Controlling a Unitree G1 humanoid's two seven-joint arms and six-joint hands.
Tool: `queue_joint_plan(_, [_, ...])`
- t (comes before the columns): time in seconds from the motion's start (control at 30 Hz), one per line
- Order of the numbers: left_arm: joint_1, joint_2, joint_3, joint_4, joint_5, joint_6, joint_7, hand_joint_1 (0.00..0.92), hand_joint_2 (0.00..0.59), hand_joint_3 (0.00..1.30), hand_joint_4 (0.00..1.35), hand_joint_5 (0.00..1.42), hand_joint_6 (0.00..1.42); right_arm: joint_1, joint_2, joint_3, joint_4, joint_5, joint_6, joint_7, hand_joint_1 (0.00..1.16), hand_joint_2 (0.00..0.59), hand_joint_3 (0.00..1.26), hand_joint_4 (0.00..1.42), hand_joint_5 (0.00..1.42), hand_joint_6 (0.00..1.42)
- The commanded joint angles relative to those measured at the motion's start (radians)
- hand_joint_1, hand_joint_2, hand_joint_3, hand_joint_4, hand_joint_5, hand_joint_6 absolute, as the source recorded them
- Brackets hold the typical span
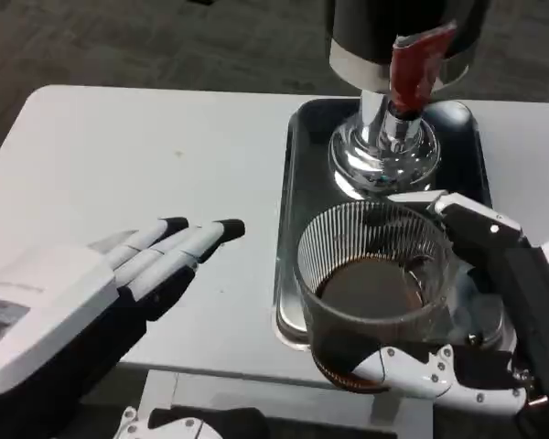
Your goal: Grasp the cup under the faucet to collect the drink, then remove the cup.
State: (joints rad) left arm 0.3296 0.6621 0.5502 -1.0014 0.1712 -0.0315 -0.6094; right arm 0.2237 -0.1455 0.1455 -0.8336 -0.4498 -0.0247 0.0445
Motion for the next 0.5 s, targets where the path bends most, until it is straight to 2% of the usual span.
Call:
queue_joint_plan(0.03, [0.022, -0.001, 0.023, -0.015, 0.008, -0.003, -0.017, 0.000, 0.086, 0.03, 0.00, 0.00, 0.05, -0.008, 0.008, 0.008, -0.027, 0.012, -0.031, 0.003, 0.92, 0.133, 1.02, 1.18, 1.35, 1.42])
queue_joint_plan(0.5, [0.026, 0.011, 0.016, 0.002, 0.010, -0.047, -0.032, 0.000, 0.089, 0.03, 0.00, 0.00, 0.04, -0.008, 0.002, -0.011, -0.033, 0.018, -0.025, 0.022, 0.92, 0.134, 1.03, 1.20, 1.36, 1.42])
